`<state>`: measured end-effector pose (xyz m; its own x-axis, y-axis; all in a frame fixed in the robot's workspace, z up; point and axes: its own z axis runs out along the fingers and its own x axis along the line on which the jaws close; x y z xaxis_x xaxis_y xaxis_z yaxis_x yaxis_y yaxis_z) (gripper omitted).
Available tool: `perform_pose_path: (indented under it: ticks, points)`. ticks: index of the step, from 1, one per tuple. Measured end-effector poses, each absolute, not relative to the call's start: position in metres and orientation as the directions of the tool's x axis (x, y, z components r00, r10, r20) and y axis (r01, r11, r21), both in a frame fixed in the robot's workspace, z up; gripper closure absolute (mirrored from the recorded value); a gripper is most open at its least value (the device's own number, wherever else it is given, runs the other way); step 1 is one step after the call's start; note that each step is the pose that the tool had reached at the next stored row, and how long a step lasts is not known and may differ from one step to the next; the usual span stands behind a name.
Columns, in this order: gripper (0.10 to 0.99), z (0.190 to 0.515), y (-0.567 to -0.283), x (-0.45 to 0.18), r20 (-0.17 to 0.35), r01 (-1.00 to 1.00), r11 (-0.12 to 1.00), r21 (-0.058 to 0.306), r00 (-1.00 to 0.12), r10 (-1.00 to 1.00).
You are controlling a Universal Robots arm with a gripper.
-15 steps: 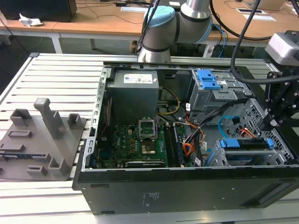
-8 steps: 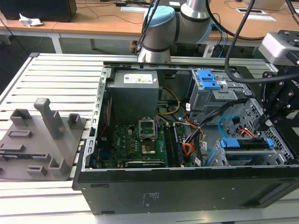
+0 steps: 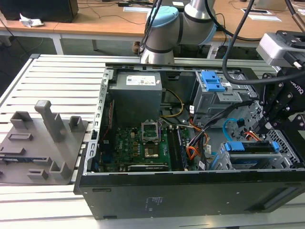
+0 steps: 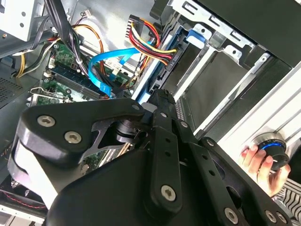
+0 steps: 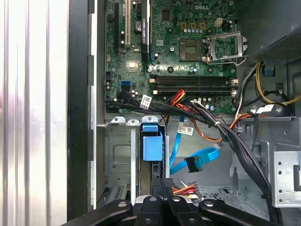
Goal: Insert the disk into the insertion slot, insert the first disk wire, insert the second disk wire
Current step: 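Insert the first disk wire, then insert the second disk wire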
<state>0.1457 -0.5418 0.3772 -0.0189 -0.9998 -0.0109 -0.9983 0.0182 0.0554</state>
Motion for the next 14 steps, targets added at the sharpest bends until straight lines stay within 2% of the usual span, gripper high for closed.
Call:
perform_pose_path:
  ticks: [10, 13, 14]
  points:
    - [0.980, 0.3772, -0.5418, 0.1454, -0.011, -0.998, 0.018, 0.055, -0.019, -1.000]
    - [0.788, 0.3772, -0.5418, 0.1453, -0.011, -0.998, 0.018, 0.055, -0.019, -1.000]
    - [0.788, 0.3772, -0.5418, 0.1453, -0.011, -0.998, 0.018, 0.055, -0.019, -1.000]
